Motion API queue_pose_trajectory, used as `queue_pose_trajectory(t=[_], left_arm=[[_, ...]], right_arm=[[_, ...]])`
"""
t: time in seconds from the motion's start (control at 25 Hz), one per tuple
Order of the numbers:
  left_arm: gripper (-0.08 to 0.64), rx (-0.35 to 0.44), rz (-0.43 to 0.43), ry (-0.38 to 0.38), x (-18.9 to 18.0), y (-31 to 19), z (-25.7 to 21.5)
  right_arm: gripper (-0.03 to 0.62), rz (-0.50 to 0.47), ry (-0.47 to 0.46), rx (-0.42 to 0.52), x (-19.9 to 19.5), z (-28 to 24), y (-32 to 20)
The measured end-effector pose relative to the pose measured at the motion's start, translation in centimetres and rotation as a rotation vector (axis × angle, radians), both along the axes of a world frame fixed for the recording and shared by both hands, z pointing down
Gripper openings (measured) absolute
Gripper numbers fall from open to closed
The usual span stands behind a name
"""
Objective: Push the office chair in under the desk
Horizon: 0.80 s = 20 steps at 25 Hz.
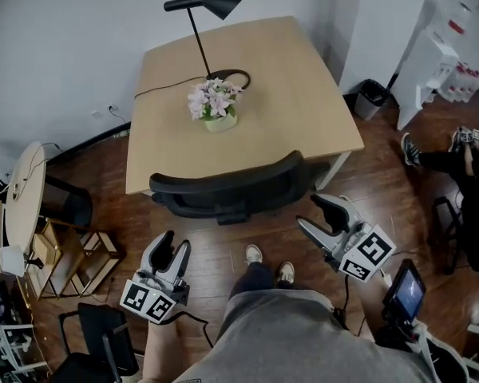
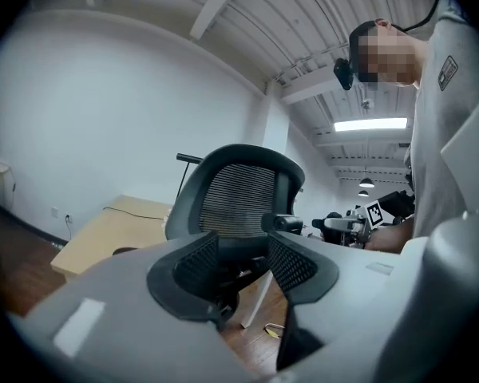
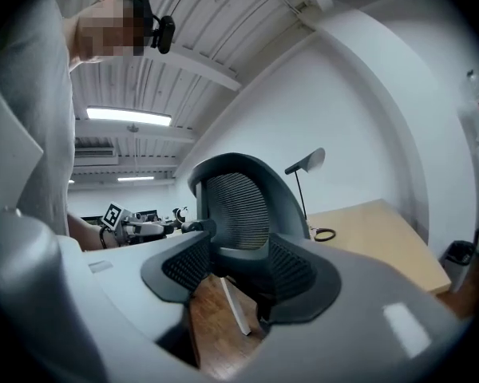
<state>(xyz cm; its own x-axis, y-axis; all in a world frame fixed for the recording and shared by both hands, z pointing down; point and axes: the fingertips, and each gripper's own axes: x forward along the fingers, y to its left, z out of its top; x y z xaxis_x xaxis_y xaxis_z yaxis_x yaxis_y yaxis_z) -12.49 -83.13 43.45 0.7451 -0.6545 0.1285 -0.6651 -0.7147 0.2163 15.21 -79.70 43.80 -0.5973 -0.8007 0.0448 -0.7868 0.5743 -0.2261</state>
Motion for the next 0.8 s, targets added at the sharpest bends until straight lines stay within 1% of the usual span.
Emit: queue_pose_trajectory(t=[0.08,0.16,0.24,0.32,0.36,0.48,0.6,0.8], left_arm=[[0.115,-0.026,-0.031,0.017,0.5,1.6,0.6],[0.039,-0.040,-0.051,0.015,1.1,3.2,1.0],[0.000,-0.039,-0.057,0.010,1.9,4.4,1.2],[0.000,-0.046,-0.049,0.006,2.7,5.3,1.4],[0.000,-0.052,-0.038,0.002,3.2,5.8,1.6],[0.000,-0.067,0.012,-0.003,4.7,8.1,2.0],[0.000,-0.083,0.063,0.000,5.3,11.1,2.1],[0.000,-0.113,0.131,0.007,4.0,15.6,2.3]], right_arm=[[0.207,-0.008,0.001,-0.010,-0.8,0.5,0.9],[0.167,-0.022,-0.001,-0.019,-1.8,0.6,2.0],[0.125,-0.031,0.012,-0.022,-2.8,0.6,3.0],[0.091,-0.038,0.023,-0.027,-4.0,0.6,4.0],[0.062,-0.041,0.027,-0.029,-4.6,0.6,4.6],[0.008,-0.047,0.035,-0.047,-6.6,1.1,7.0],[0.006,-0.041,0.053,-0.078,-8.5,2.0,10.0],[0.006,-0.027,0.075,-0.125,-11.9,2.9,14.4]])
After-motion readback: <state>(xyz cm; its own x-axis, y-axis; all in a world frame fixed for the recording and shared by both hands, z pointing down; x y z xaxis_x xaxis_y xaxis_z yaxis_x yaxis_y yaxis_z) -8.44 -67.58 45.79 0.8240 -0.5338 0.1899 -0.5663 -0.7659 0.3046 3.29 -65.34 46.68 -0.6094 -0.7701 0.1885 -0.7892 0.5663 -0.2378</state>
